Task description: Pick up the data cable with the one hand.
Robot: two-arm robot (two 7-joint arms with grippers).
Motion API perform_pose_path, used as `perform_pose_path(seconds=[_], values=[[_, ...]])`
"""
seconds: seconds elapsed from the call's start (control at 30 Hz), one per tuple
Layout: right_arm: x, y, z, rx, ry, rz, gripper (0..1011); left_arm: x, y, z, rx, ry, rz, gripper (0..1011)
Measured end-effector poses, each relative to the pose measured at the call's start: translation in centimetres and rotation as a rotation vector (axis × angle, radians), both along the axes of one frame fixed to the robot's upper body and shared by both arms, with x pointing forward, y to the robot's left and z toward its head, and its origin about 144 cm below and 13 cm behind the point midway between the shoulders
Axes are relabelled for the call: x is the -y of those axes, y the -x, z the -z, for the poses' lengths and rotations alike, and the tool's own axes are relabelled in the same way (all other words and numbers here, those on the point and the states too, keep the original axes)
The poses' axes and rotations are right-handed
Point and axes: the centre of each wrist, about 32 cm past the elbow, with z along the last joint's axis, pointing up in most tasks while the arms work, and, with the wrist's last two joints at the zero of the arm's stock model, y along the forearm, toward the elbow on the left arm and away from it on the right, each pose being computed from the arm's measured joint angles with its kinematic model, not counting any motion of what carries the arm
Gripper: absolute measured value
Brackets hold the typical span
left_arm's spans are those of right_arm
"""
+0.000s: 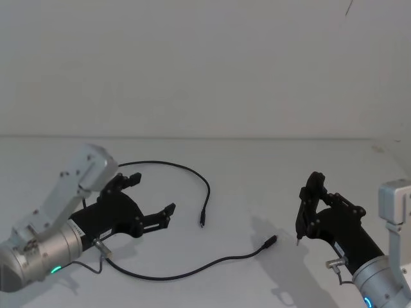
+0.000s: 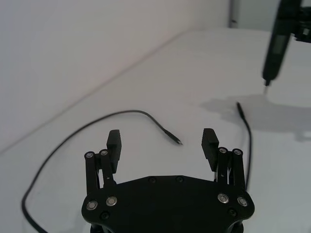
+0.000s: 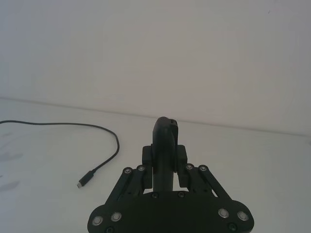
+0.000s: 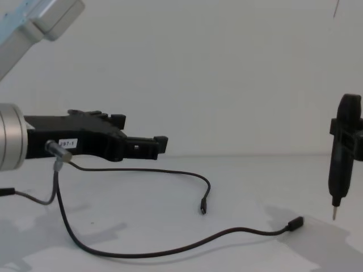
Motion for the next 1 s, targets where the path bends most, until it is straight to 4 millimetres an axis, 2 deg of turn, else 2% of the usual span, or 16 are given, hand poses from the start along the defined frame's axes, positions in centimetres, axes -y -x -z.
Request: perform_pose_path(seconds=[0.3, 0.53, 1.0], values=[[0.0, 0.0, 0.0, 0.000, 0.000, 0.000, 279, 0.6, -0.7, -2.7, -0.112, -0.079, 0.088, 1001], [0.0, 0.0, 0.0, 0.000, 0.000, 0.000, 279, 2.0, -1.5, -4.3, -0.182, -0.141, 0.152, 1001], [0.0, 0.0, 0.0, 0.000, 0.000, 0.000, 279, 4.7, -2.9, -4.8, -0.274, -0.222, 0.206, 1001]])
